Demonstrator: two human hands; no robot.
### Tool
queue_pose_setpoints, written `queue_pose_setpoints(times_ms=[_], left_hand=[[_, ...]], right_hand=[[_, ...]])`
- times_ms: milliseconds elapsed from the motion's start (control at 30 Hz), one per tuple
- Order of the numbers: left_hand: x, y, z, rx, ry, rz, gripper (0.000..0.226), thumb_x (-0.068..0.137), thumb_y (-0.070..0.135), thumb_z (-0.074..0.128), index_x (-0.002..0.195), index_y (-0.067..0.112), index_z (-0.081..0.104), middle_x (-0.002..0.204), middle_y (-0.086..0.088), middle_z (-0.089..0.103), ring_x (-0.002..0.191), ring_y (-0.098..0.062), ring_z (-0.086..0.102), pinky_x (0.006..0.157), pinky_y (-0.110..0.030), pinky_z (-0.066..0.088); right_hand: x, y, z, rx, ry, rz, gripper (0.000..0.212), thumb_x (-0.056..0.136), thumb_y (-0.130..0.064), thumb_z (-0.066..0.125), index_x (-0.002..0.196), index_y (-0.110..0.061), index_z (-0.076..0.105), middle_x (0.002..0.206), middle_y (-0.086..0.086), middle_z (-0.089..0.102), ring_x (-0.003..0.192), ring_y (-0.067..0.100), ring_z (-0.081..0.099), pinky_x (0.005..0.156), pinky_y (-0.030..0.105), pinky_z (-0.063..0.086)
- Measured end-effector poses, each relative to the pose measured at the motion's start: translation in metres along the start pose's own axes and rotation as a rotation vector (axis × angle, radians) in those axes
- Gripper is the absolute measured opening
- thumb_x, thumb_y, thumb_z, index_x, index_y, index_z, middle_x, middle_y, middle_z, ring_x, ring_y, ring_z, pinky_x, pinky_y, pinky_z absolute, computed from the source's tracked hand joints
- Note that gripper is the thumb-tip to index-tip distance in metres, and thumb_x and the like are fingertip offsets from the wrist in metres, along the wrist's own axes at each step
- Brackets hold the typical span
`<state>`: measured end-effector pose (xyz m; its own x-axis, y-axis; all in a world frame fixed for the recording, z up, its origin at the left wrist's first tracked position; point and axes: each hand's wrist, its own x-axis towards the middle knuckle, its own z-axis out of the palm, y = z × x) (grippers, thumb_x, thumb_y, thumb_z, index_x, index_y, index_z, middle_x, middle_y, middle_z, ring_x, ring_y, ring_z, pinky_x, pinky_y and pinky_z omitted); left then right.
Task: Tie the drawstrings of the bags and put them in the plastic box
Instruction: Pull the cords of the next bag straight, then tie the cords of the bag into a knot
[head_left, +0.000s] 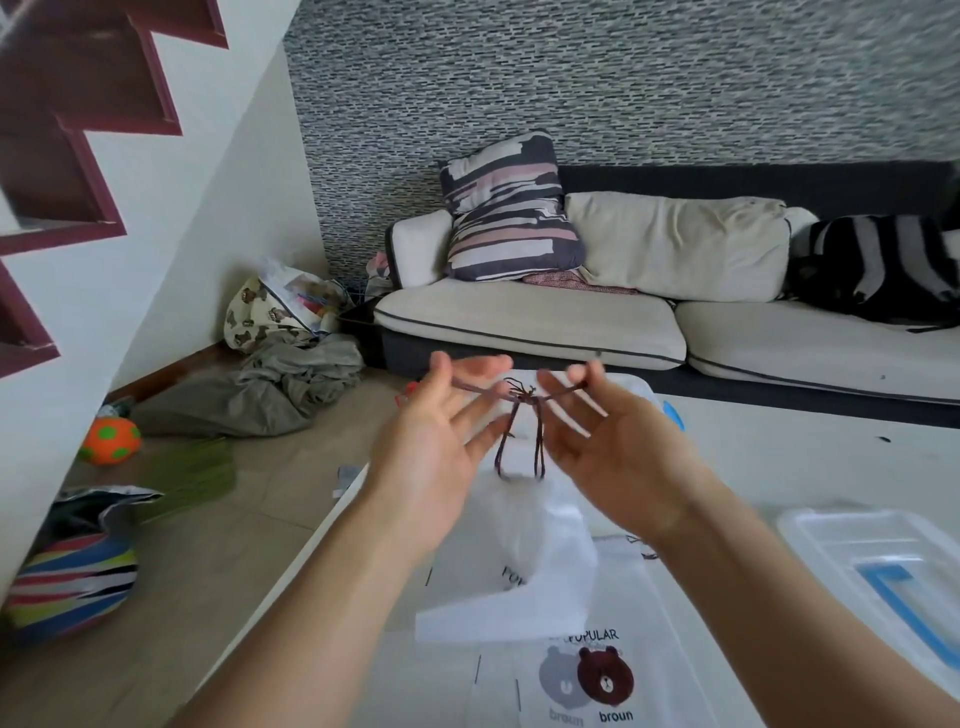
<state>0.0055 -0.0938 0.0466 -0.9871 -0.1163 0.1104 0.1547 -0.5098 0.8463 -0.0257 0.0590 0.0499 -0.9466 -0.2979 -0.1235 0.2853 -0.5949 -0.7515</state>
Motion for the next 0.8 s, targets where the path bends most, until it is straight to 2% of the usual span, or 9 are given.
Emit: queue_pose_setpoints(times_ms=[67, 133, 167, 233, 333, 433, 567, 733, 800], left_hand=[[0.010, 0.007, -0.014, -0.267, 0.163, -0.041, 0.043, 0.108, 0.032, 0.038, 0.072, 0.015, 0.055, 0.075, -0.005, 0.071, 0.086, -0.021, 0.070, 0.091, -0.038, 0.053], [0.019, 0.017, -0.036, -0.411, 0.310, -0.029, 0.044, 0.109, 0.028, 0.034, 0.068, 0.016, 0.043, 0.050, 0.001, 0.046, 0.050, -0.013, 0.051, 0.064, -0.027, 0.053], [0.023, 0.021, -0.047, -0.402, 0.354, -0.026, 0.045, 0.109, 0.028, 0.032, 0.066, 0.017, 0.040, 0.047, 0.004, 0.034, 0.041, -0.010, 0.035, 0.047, -0.022, 0.043], [0.030, 0.025, -0.061, -0.231, 0.380, -0.022, 0.047, 0.109, 0.032, 0.032, 0.064, 0.019, 0.038, 0.046, 0.007, 0.022, 0.037, -0.009, 0.018, 0.036, -0.020, 0.022], [0.034, 0.014, -0.061, 0.185, 0.318, 0.062, 0.046, 0.107, 0.031, 0.043, 0.064, 0.016, 0.043, 0.044, 0.010, 0.024, 0.036, -0.006, 0.016, 0.035, -0.020, 0.014], [0.032, 0.004, -0.056, 0.567, 0.234, 0.220, 0.047, 0.106, 0.030, 0.046, 0.061, 0.016, 0.048, 0.042, 0.010, 0.025, 0.036, -0.008, 0.020, 0.038, -0.018, 0.018], [0.028, 0.006, -0.050, 0.531, 0.188, 0.233, 0.046, 0.107, 0.026, 0.044, 0.063, 0.012, 0.048, 0.045, 0.009, 0.022, 0.038, -0.007, 0.016, 0.039, -0.016, 0.016], [0.030, 0.002, -0.052, 0.508, 0.236, 0.210, 0.045, 0.107, 0.029, 0.044, 0.066, 0.011, 0.049, 0.044, 0.010, 0.023, 0.037, -0.007, 0.018, 0.039, -0.017, 0.019], [0.033, 0.000, -0.059, 0.612, 0.301, 0.159, 0.038, 0.101, 0.037, 0.054, 0.070, 0.015, 0.053, 0.048, 0.009, 0.035, 0.041, -0.011, 0.032, 0.045, -0.025, 0.035]], right_hand=[[0.004, -0.013, -0.010, 0.247, 0.001, -0.033, 0.033, 0.102, -0.027, 0.051, 0.072, -0.016, 0.058, 0.077, 0.001, 0.070, 0.078, 0.017, 0.070, 0.091, 0.033, 0.053], [0.008, -0.027, -0.027, 0.371, 0.011, -0.084, 0.032, 0.102, -0.023, 0.048, 0.072, -0.012, 0.055, 0.054, -0.003, 0.045, 0.051, 0.011, 0.056, 0.073, 0.029, 0.059], [0.010, -0.033, -0.036, 0.336, 0.042, -0.102, 0.031, 0.102, -0.021, 0.047, 0.074, -0.010, 0.053, 0.052, -0.004, 0.033, 0.043, 0.009, 0.043, 0.060, 0.024, 0.057], [0.013, -0.039, -0.050, 0.144, 0.125, -0.116, 0.027, 0.101, -0.018, 0.048, 0.076, -0.009, 0.053, 0.052, -0.005, 0.021, 0.039, 0.009, 0.026, 0.045, 0.018, 0.041], [0.013, -0.035, -0.051, -0.288, 0.149, -0.140, 0.026, 0.101, -0.018, 0.053, 0.078, -0.008, 0.059, 0.052, -0.005, 0.020, 0.043, 0.011, 0.019, 0.040, 0.019, 0.026], [0.004, -0.029, -0.038, -0.891, 0.039, -0.222, 0.024, 0.096, -0.027, 0.066, 0.084, -0.007, 0.070, 0.053, -0.006, 0.028, 0.049, 0.014, 0.024, 0.044, 0.021, 0.026], [-0.005, -0.021, -0.028, -1.488, -0.134, -0.209, 0.038, 0.069, -0.049, 0.087, 0.100, -0.035, 0.070, 0.052, -0.022, 0.048, 0.051, 0.000, 0.044, 0.049, 0.010, 0.034], [-0.001, -0.008, -0.030, -1.762, -0.223, -0.176, 0.035, 0.074, -0.062, 0.077, 0.083, -0.029, 0.073, 0.089, 0.001, 0.063, 0.077, 0.008, 0.055, 0.071, 0.024, 0.046], [0.001, -0.006, -0.031, -1.692, -0.264, -0.182, 0.037, 0.079, -0.054, 0.077, 0.079, -0.017, 0.071, 0.081, -0.005, 0.063, 0.071, 0.003, 0.053, 0.070, 0.019, 0.043]])
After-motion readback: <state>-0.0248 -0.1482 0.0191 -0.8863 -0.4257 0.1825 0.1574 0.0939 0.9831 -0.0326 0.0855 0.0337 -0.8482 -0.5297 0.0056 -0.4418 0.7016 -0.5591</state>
